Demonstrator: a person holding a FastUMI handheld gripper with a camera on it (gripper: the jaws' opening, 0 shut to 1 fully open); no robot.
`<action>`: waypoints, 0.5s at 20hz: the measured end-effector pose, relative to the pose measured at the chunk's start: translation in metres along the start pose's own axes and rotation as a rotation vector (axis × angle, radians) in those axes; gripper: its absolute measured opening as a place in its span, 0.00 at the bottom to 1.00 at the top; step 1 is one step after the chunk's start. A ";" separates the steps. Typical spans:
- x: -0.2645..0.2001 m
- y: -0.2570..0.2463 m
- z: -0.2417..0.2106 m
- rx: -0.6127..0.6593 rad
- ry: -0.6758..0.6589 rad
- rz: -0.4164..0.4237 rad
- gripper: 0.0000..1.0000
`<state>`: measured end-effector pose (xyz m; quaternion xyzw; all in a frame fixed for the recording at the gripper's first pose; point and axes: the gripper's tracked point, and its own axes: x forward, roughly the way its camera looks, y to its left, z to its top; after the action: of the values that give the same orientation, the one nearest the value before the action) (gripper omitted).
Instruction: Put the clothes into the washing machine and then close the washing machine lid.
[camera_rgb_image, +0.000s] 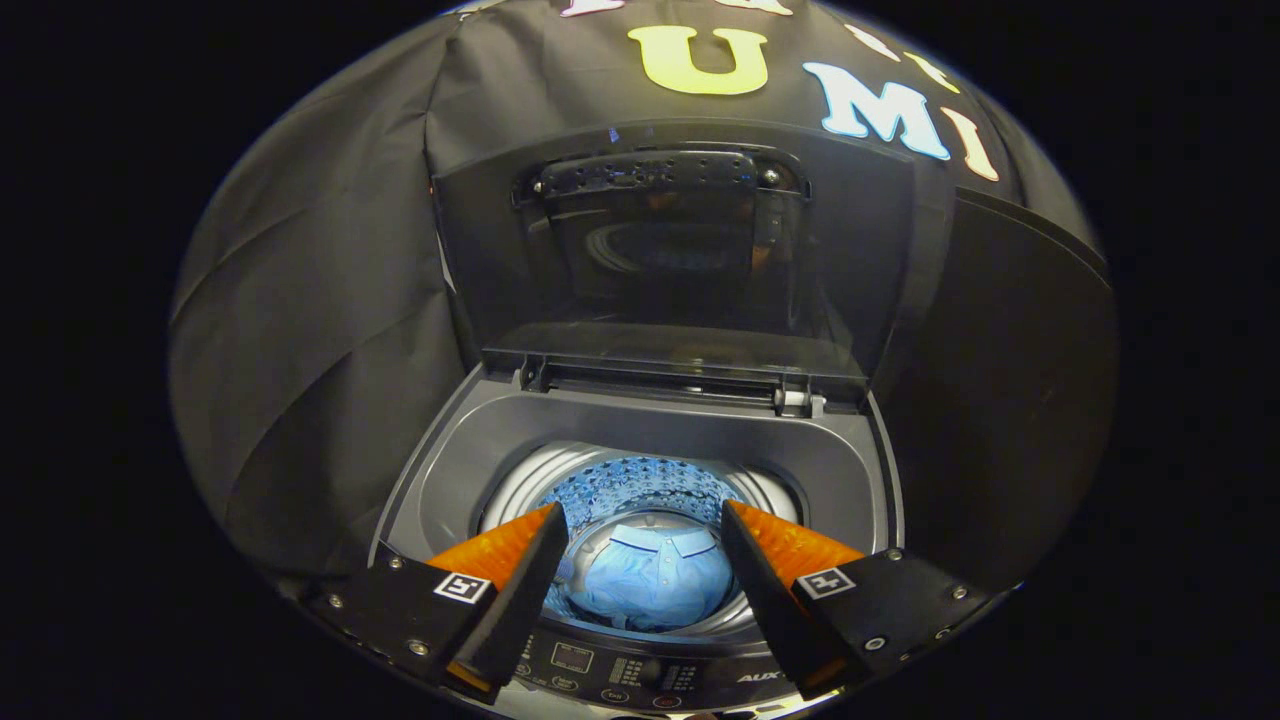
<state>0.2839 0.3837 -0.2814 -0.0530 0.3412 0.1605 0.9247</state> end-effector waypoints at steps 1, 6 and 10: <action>-0.001 0.001 -0.001 0.001 0.000 0.000 0.96; -0.010 0.002 0.016 0.001 -0.080 0.006 0.95; -0.028 0.001 0.056 0.008 -0.220 0.009 0.95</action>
<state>0.2983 0.3891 -0.2207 -0.0298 0.2386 0.1680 0.9560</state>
